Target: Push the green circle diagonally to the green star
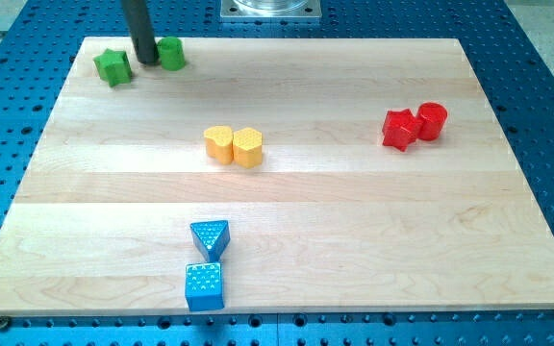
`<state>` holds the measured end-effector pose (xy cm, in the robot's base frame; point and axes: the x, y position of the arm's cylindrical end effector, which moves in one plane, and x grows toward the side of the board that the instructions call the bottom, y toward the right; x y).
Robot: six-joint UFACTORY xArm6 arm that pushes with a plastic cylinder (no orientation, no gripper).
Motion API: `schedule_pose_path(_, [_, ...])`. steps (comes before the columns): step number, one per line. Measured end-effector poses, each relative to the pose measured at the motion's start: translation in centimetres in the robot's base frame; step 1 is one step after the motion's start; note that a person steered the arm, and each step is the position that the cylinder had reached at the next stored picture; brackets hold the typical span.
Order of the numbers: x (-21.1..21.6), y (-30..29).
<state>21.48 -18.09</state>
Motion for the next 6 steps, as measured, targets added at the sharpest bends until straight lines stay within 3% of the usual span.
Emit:
schedule_pose_path(1, [-2.0,0.3])
schedule_pose_path(2, [1.6,4.3])
schedule_pose_path(3, [0.0,8.8])
schedule_pose_path(4, [2.8,8.3])
schedule_pose_path(5, [4.5,3.1])
schedule_pose_path(6, [7.1,14.1])
